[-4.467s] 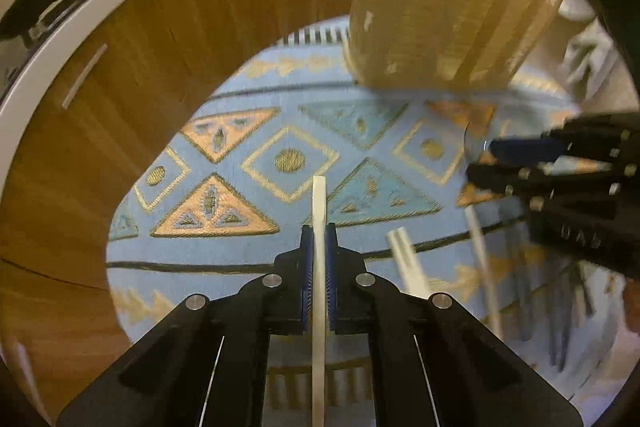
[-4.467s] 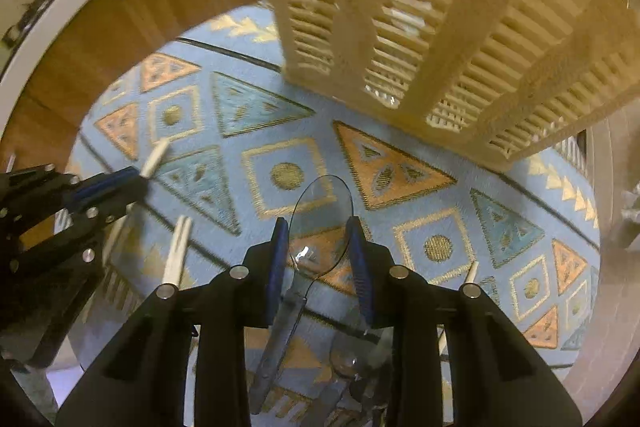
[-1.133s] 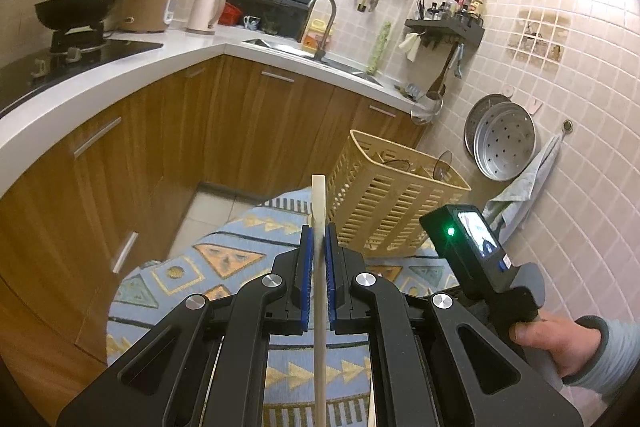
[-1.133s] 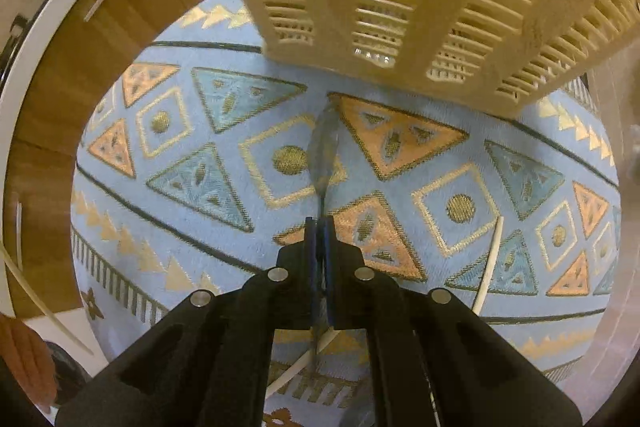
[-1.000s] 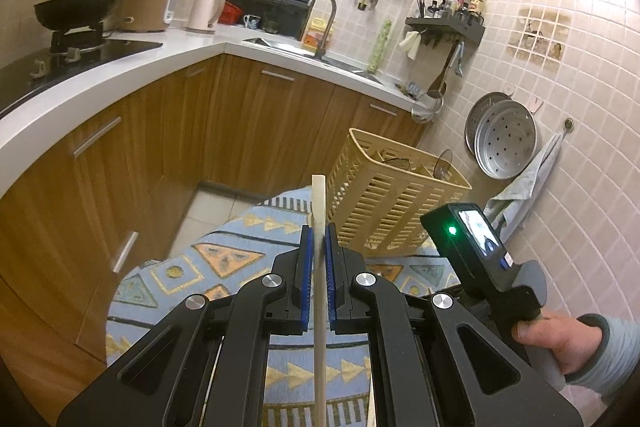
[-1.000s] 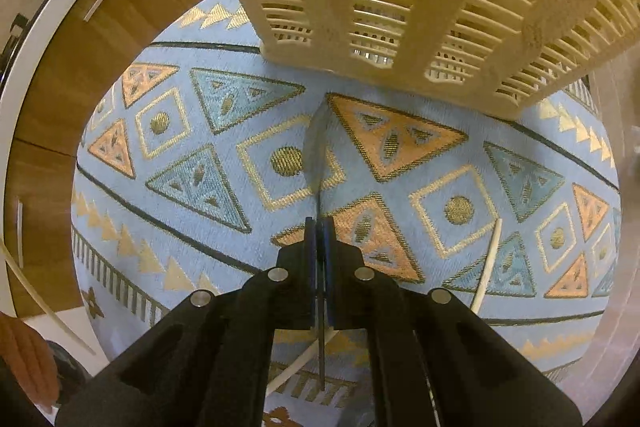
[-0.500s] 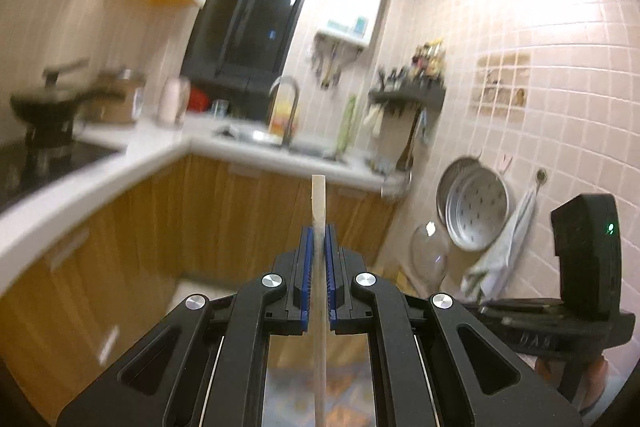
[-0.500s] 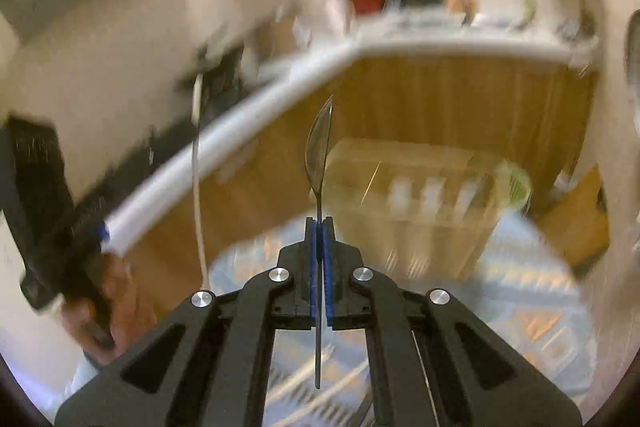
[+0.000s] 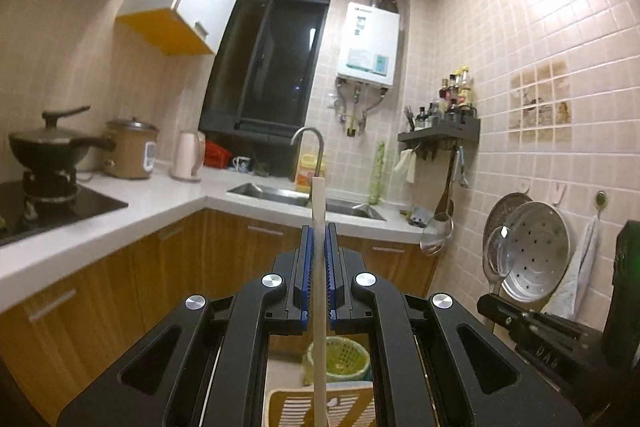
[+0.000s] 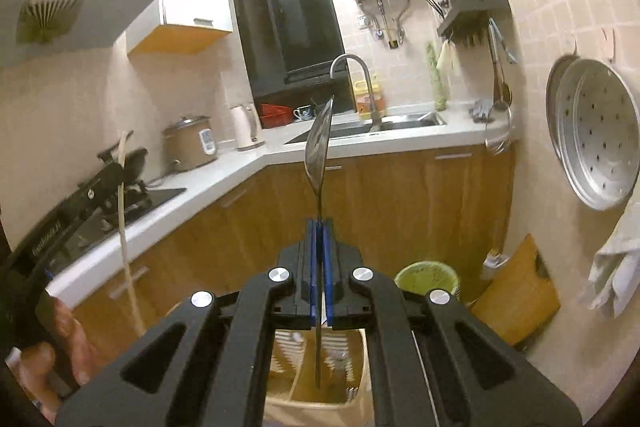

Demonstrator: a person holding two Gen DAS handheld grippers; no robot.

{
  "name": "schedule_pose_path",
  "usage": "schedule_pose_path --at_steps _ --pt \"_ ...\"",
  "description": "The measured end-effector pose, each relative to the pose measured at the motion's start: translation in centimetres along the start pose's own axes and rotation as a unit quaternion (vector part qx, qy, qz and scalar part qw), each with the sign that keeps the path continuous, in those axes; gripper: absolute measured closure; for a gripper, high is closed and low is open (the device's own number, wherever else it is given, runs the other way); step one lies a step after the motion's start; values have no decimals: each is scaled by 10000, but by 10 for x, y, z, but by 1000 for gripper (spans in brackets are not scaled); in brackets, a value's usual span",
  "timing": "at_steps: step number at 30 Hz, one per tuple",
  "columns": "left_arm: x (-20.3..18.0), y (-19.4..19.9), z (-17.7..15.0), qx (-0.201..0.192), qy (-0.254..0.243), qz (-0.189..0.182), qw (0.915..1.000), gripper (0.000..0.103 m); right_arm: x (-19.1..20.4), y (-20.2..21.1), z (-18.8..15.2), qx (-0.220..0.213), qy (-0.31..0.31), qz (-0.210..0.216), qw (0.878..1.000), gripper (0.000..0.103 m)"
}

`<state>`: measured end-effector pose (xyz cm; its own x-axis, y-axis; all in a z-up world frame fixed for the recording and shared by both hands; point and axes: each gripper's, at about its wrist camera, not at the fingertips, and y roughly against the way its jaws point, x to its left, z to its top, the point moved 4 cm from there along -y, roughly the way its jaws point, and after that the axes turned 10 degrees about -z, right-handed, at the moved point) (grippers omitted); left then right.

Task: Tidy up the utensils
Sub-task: 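Carry the chopstick in the left tool while the right tool carries the spoon, release both into basket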

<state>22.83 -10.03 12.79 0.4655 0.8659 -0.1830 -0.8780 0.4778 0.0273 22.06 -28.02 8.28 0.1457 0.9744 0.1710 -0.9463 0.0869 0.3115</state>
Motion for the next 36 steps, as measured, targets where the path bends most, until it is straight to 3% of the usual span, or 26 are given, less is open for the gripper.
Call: schedule_pose_path --at_steps 6,11,21,28,36 --pt "13 -8 -13 -2 86 67 9999 99 7 -15 -24 19 269 -129 9996 101" --pt "22 -4 0 -5 406 -410 9983 99 10 -14 -28 8 397 -134 9991 101" --pt "14 -22 16 135 -35 -523 9985 99 8 -14 -34 -7 471 -165 9988 101" --pt "17 -43 -3 286 -183 -464 9983 99 3 -19 -37 27 491 -150 9987 101" --pt "20 -35 -26 330 -320 -333 9984 99 1 -20 -44 -21 523 -143 9985 101"
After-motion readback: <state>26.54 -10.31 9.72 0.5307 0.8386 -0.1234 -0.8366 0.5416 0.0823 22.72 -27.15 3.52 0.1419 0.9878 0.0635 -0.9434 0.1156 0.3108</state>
